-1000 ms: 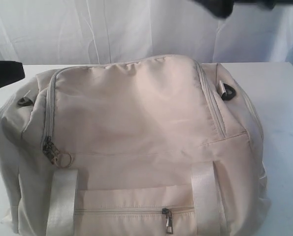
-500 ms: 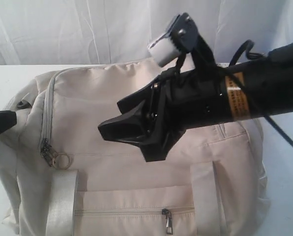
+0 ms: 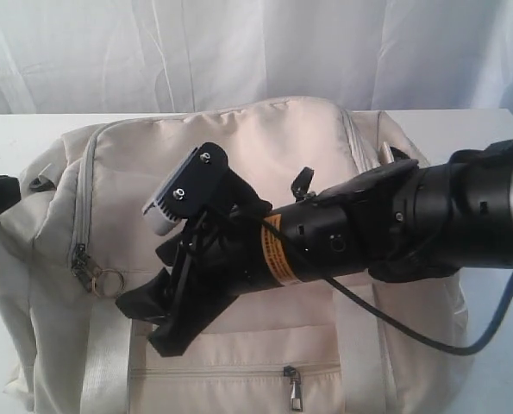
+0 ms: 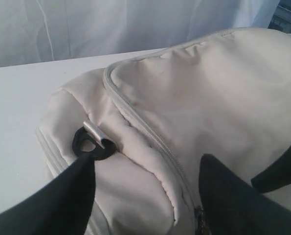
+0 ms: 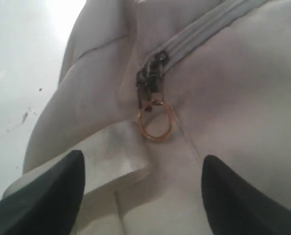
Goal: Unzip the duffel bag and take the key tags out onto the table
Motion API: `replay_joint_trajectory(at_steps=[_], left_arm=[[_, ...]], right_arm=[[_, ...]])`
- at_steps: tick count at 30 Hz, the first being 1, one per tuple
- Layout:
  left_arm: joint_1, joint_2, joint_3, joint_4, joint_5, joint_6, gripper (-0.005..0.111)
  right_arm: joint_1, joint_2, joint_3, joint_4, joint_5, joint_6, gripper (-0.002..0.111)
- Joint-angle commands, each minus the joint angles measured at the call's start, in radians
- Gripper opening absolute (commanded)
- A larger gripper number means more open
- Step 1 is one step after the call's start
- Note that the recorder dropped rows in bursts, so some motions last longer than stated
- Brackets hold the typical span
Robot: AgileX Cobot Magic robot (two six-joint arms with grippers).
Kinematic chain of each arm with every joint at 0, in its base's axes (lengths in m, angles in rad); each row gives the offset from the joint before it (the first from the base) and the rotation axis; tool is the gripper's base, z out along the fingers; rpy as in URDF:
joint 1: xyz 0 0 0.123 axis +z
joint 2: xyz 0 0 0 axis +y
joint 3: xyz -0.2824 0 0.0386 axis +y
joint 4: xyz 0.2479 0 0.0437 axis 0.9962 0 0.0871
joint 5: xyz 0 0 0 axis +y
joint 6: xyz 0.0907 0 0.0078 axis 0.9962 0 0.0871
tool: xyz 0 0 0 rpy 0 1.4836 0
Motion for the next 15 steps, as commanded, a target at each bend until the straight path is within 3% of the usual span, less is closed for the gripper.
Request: replay_joint_trajectory(at_steps=[1,7,15], left_arm=[[0.0,-0.019,0.006,0.001,0.061,0.018,0.064],[0.0,-0.019,0.006,0.001,0.18,0.032,0.064],[0.0,-0.017,0.077,0.001,0.171,0.017,0.064]], right_arm=[[0.008,0.041,-0.04,0.152,0.024,-0.116,0.064],[0.008,0.109,-0.113,0.173,0.023,-0.118,0.064],[0.027,0.157,-0.139,0.163,0.018,-0.118,0.064]])
